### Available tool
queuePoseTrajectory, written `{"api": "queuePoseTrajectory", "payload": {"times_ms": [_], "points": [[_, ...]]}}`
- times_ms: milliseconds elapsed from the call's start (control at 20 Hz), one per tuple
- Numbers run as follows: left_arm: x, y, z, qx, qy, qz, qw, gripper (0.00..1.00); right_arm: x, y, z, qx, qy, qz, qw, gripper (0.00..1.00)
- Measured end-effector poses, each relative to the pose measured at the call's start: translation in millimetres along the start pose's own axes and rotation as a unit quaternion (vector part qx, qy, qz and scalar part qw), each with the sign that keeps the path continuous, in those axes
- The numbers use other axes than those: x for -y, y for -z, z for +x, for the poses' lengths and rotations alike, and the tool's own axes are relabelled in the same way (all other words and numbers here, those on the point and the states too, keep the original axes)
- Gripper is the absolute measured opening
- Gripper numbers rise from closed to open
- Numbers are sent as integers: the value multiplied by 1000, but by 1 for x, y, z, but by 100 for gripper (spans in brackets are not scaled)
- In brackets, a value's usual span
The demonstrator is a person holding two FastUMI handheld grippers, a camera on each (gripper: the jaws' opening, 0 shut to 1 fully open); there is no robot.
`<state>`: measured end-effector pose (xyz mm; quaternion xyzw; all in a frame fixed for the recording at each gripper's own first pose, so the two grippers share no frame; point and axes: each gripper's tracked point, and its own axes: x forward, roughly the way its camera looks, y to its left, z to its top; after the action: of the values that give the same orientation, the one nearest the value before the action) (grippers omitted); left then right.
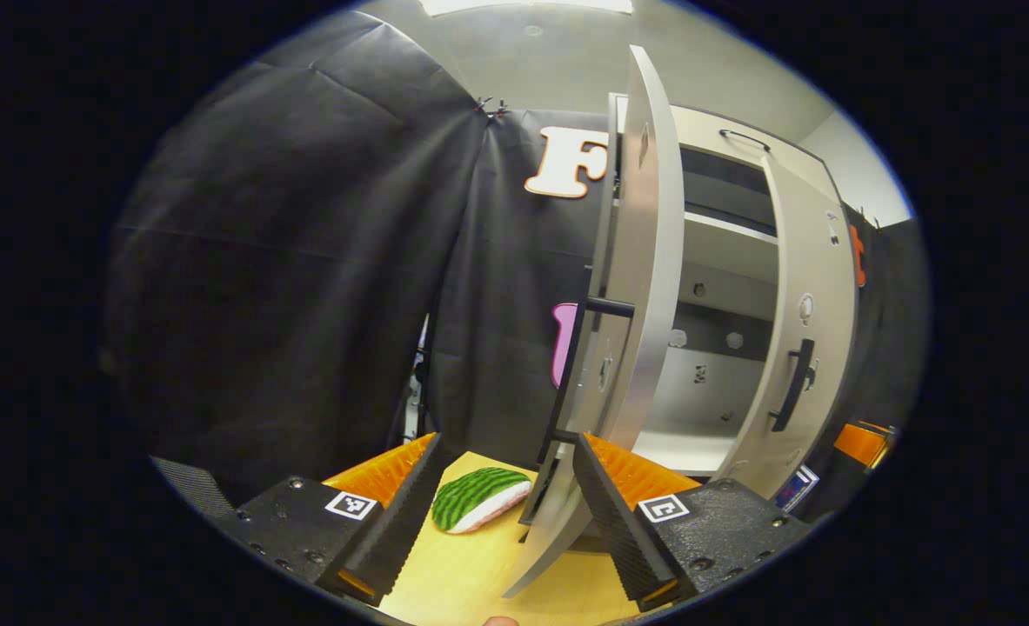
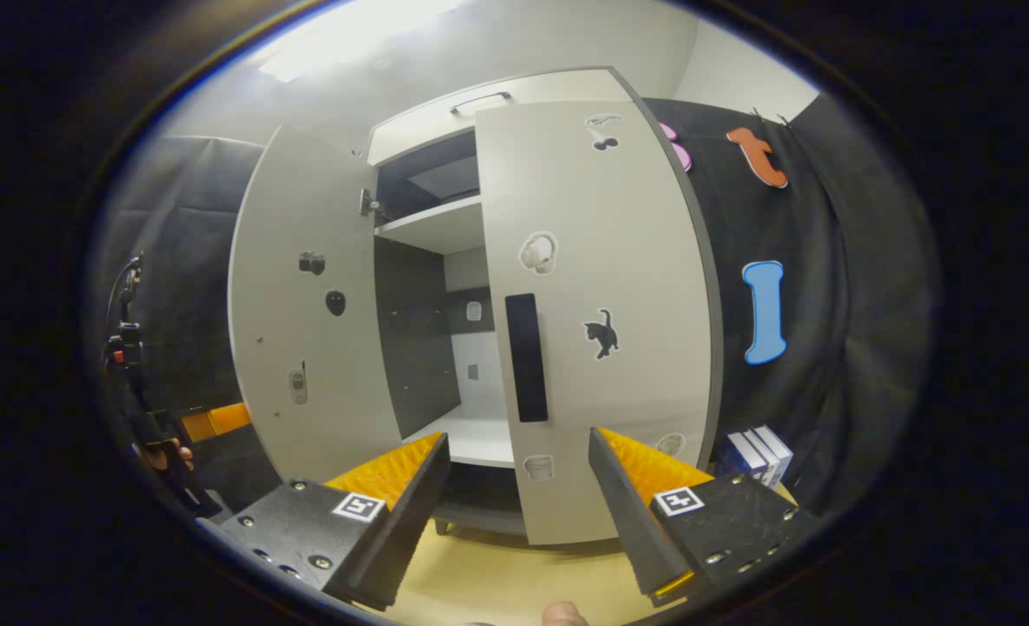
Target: Grasp the bottle in the cabinet with the left hand and place it on the coaster, then close the right door with the right hand and the left door with the left hand.
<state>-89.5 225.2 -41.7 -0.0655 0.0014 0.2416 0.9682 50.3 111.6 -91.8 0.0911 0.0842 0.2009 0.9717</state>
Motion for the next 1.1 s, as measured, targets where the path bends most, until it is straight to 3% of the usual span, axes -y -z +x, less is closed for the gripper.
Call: {"api": "queuePoseTrajectory", "payload": {"times_ms": [50,150,200,300,400,450,550,650,700,1100], "points": [[12,4,-1,-5,16,-1,1000,94,-1,1,0,-2,-2,-2,1000,97],[35,9,0,-13,47,-3,999,94,-2,1,-1,-3,-2,-2,1000,97],[44,10,1,-15,58,-1,998,88,-2,-1,-2,-2,-1,-1,1000,97],[58,12,2,-16,75,4,997,94,3,-2,-4,0,4,-1,1000,97],[71,15,6,-19,95,6,995,88,8,-2,-11,2,10,-1,1000,97],[80,17,8,-23,107,6,994,94,10,-2,-13,3,12,-1,1000,97],[98,25,12,-32,133,4,991,94,12,-4,-13,4,15,2,1000,97],[119,34,15,-47,158,6,986,88,13,-6,-14,6,17,5,1000,97],[128,40,15,-55,167,9,984,94,13,-7,-14,8,18,4,1000,97],[154,45,11,-61,197,29,978,94,20,-14,-27,17,32,2,999,97]]}}
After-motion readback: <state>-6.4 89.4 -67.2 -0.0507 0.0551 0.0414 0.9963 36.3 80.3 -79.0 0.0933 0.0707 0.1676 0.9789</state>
